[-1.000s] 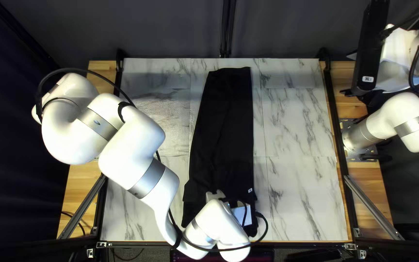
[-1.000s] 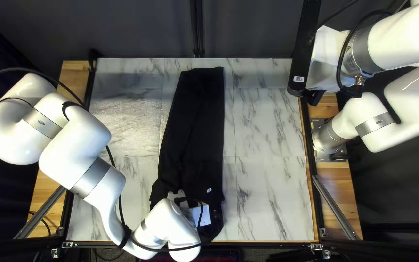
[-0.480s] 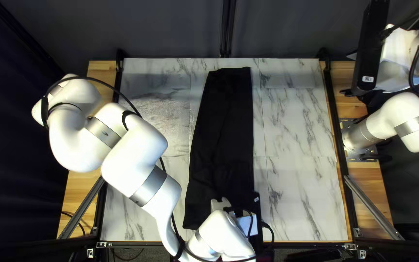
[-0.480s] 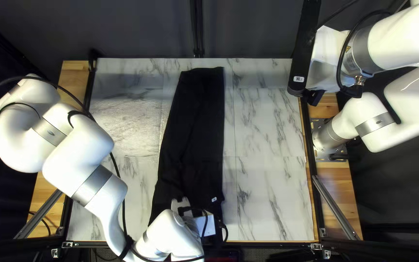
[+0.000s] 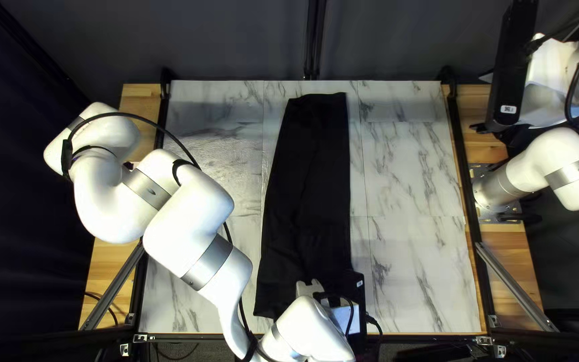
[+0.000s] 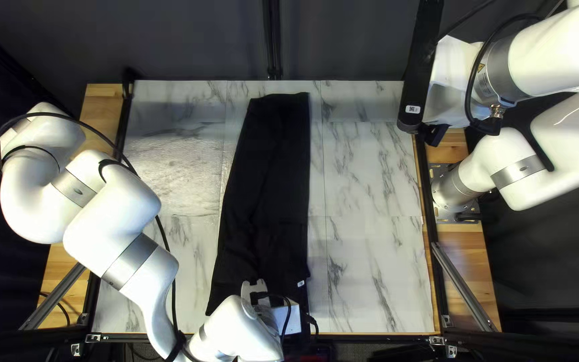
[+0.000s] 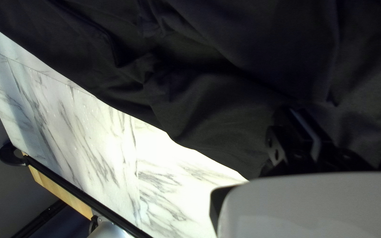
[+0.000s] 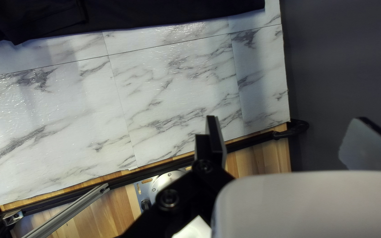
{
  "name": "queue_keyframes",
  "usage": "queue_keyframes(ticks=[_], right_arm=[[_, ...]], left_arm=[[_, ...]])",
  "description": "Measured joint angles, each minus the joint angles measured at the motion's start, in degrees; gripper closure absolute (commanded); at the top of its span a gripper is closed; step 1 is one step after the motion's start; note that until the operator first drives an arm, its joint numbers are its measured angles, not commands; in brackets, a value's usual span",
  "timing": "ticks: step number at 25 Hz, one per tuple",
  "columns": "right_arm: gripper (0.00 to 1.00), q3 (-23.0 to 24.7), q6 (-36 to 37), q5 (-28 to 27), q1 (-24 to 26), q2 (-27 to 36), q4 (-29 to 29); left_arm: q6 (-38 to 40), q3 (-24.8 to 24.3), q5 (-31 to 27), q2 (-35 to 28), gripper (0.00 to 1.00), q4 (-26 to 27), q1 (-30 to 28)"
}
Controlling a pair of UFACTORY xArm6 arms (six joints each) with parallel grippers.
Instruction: Fold t-shirt
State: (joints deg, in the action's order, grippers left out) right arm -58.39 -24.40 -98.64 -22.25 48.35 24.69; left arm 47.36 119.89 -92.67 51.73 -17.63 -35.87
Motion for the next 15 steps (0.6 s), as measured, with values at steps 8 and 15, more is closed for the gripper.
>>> queue_keyframes(ticks=[8, 15], right_arm=[[0.0, 0.0, 0.0, 0.0, 0.0, 0.0, 0.0], [0.0, 0.0, 0.0, 0.0, 0.0, 0.0, 0.0]], left_arm=[[1.62, -16.42, 3.02, -11.65, 0.0, -1.19, 1.84], [0.81, -31.98, 10.19, -21.99, 0.0, -2.02, 7.34]])
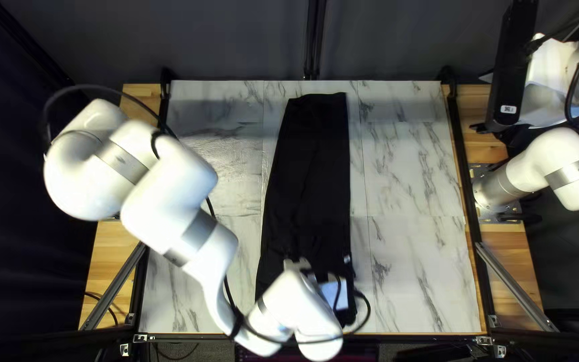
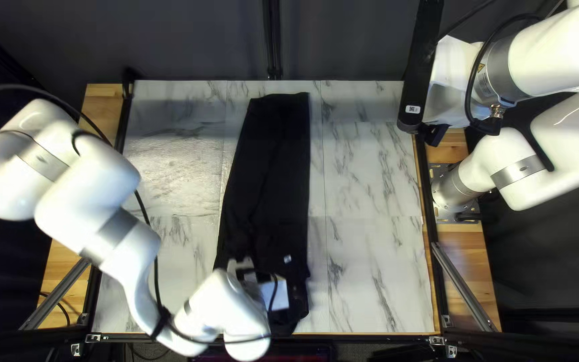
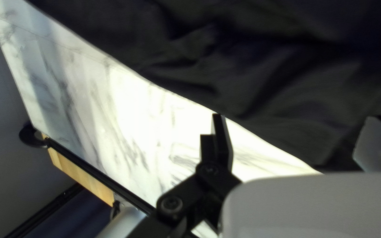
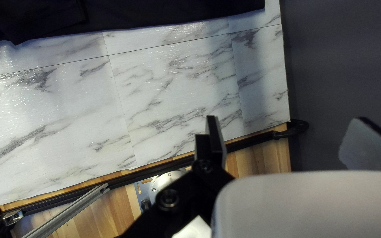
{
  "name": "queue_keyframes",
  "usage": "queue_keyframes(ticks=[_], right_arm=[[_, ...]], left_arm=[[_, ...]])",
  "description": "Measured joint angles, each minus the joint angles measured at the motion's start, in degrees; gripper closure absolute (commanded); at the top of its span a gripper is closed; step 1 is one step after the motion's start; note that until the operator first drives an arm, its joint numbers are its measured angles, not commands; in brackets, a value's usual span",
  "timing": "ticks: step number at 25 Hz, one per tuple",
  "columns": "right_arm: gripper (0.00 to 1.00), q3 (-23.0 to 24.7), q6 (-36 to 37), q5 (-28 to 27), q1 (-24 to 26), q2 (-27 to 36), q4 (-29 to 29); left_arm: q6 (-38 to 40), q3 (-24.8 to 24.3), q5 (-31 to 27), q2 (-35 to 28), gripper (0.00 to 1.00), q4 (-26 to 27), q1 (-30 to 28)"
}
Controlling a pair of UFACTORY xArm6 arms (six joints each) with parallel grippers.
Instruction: Fold t-shirt
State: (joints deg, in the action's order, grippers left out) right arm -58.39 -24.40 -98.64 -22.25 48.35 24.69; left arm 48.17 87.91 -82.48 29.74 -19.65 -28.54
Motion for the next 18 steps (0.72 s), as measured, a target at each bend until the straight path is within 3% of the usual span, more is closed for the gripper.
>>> queue_keyframes(ticks=[5, 10, 14, 18], right_arm=[[0.0, 0.0, 0.0, 0.0, 0.0, 0.0, 0.0], [0.0, 0.0, 0.0, 0.0, 0.0, 0.0, 0.0], [0.0, 0.0, 0.0, 0.0, 0.0, 0.0, 0.0], [0.0, 0.0, 0.0, 0.0, 0.0, 0.0, 0.0]], left_arm=[[-3.68, -15.2, 15.3, -9.28, 0.0, 3.02, 6.18], [-12.98, -29.69, 32.97, -17.55, 0.0, 14.4, 13.39], [-19.65, -35.35, 40.61, -20.42, 0.0, 22.67, 15.41], [-23.37, -37.86, 44.15, -21.19, 0.0, 27.85, 14.88]])
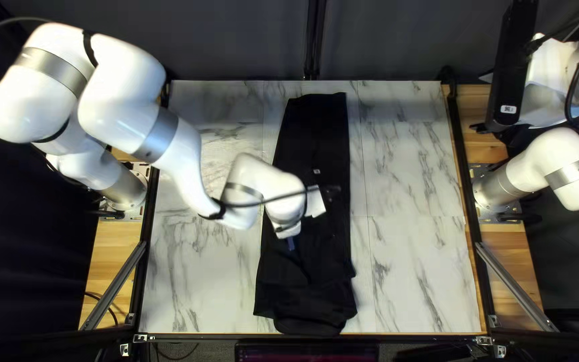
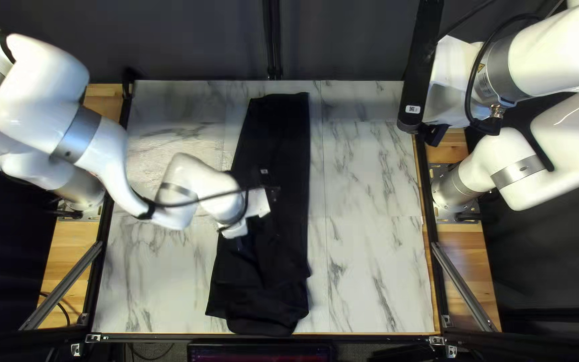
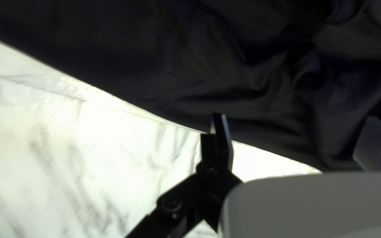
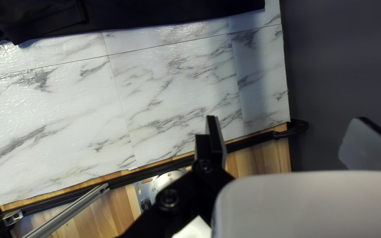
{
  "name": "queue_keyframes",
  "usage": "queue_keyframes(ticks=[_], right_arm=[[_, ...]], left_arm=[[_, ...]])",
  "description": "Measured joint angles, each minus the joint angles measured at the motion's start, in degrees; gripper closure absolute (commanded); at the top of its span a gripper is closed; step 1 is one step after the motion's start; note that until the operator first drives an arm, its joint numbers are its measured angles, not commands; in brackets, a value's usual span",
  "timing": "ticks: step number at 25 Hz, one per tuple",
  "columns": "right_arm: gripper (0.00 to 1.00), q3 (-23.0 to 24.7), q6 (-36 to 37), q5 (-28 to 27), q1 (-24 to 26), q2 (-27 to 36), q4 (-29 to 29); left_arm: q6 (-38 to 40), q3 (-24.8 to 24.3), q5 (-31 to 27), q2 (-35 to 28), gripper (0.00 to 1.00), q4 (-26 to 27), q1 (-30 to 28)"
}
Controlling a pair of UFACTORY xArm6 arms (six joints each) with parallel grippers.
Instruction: Fold t-shirt
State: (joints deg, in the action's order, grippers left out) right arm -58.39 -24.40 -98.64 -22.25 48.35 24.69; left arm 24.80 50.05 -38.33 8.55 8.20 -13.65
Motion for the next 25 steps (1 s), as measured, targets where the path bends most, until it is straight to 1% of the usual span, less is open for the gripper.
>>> queue_keyframes(ticks=[4, 9, 10, 11, 12, 13, 14, 18, 25], right_arm=[[0.0, 0.0, 0.0, 0.0, 0.0, 0.0, 0.0], [0.0, 0.0, 0.0, 0.0, 0.0, 0.0, 0.0], [0.0, 0.0, 0.0, 0.0, 0.0, 0.0, 0.0], [0.0, 0.0, 0.0, 0.0, 0.0, 0.0, 0.0], [0.0, 0.0, 0.0, 0.0, 0.0, 0.0, 0.0], [0.0, 0.0, 0.0, 0.0, 0.0, 0.0, 0.0], [0.0, 0.0, 0.0, 0.0, 0.0, 0.0, 0.0], [0.0, 0.0, 0.0, 0.0, 0.0, 0.0, 0.0], [0.0, 0.0, 0.0, 0.0, 0.0, 0.0, 0.0]], left_arm=[[-2.56, -1.07, 3.2, 1.48, 0.0, 3.93, -0.94], [-5.42, -1.15, 6.66, 3.98, 0.0, 8.85, -2.12], [-5.71, -1.08, 7.04, 4.22, 0.08, 9.49, -2.4], [-5.91, -0.97, 7.33, 4.42, 0.11, 10.01, -2.68], [-6.03, -0.8, 7.55, 4.62, 0.48, 10.43, -2.96], [-6.13, -0.62, 7.72, 4.8, 0.97, 10.77, -3.19], [-6.21, -0.47, 7.83, 4.95, 1.0, 11.02, -3.34], [-6.33, 0.26, 7.95, 5.34, 1.0, 11.46, -3.75], [-4.61, 1.91, 6.07, 4.31, 1.0, 9.06, -4.43]])
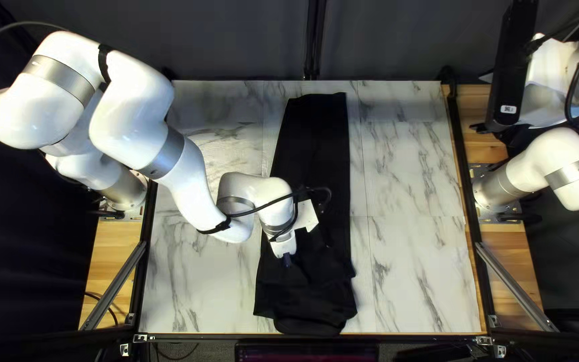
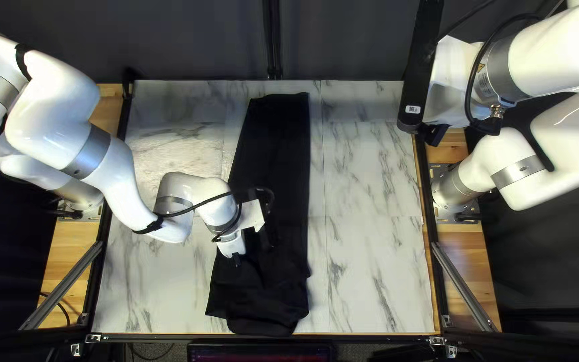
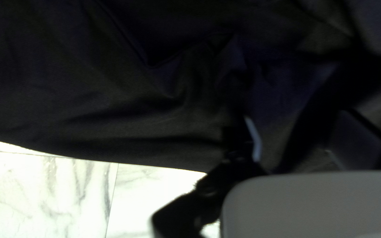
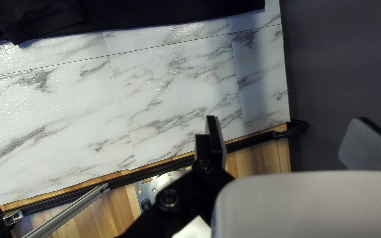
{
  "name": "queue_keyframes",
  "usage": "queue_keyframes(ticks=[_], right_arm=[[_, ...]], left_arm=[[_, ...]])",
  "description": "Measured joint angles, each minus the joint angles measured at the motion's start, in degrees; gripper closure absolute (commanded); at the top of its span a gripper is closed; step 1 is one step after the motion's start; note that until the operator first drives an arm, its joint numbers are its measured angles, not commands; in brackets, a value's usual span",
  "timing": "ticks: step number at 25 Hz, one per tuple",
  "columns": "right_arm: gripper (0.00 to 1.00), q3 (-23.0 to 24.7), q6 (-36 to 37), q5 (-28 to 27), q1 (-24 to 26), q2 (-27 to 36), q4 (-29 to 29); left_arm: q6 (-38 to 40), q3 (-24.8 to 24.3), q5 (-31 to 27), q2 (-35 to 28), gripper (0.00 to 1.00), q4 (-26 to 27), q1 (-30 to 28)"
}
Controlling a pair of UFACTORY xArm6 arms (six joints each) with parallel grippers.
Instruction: Fold t-shirt
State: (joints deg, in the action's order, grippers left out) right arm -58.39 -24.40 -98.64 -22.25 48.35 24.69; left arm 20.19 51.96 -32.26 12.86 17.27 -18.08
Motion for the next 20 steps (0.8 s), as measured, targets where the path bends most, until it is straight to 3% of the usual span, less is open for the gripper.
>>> queue_keyframes(ticks=[20], right_arm=[[0.0, 0.0, 0.0, 0.0, 0.0, 0.0, 0.0]], left_arm=[[0.68, 5.22, -3.03, 0.22, 1.0, -4.38, 0.5]])
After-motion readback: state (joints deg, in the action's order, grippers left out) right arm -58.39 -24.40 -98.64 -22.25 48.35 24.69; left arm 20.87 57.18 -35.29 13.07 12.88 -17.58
